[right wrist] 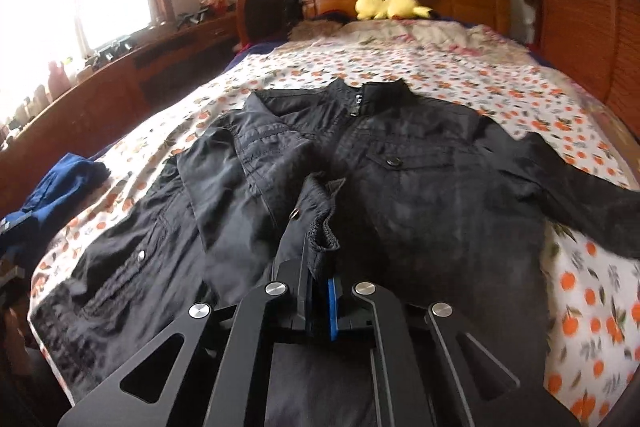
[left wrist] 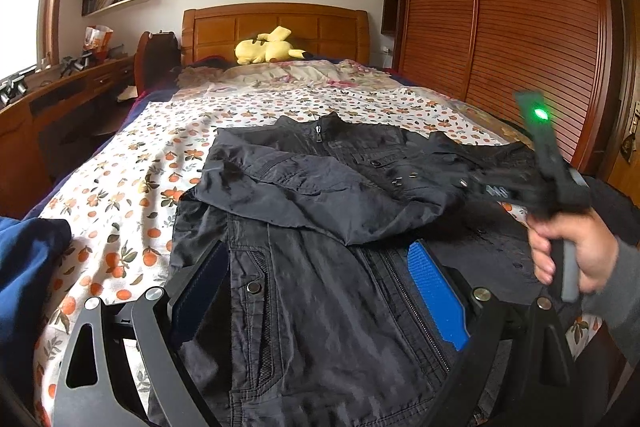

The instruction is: Fold large clothes

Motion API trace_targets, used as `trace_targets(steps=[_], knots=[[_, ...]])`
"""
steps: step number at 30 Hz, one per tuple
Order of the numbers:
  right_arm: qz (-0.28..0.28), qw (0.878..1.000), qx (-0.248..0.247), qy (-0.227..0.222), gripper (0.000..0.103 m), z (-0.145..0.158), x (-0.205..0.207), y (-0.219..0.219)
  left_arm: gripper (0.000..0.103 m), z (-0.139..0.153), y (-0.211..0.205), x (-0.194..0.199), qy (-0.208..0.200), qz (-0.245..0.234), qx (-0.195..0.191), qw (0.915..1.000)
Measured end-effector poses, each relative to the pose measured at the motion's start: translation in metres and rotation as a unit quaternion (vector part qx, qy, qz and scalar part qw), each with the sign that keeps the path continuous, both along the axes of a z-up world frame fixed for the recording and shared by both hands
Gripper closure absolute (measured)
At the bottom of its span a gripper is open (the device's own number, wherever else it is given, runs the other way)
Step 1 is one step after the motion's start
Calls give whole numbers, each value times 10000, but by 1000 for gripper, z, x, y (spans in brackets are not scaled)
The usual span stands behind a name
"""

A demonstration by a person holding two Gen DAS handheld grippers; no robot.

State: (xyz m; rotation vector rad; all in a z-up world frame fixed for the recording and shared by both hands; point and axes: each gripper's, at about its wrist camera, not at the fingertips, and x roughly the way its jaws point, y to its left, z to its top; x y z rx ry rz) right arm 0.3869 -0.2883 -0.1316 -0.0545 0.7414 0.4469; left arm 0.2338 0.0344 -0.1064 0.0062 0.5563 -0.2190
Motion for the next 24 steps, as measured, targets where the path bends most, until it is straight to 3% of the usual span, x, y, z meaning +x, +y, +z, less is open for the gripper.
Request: trace_targets(steps=[7, 11, 17, 24], knots=[[143, 9995, -95, 278, 93, -21, -42, 0, 10, -1, -1, 1, 6, 17, 33, 10000], [152, 9994, 60, 317, 57, -24, -64, -11, 10, -1, -1, 3, 20, 24, 61, 10000], [23, 9998, 188, 38, 50, -5, -73, -33, 10, -1, -4, 1, -30, 19, 35, 10000], [-200, 9993, 265, -164, 50, 15, -55, -58, 10, -1, -20, -4, -84, -109, 23, 9999]])
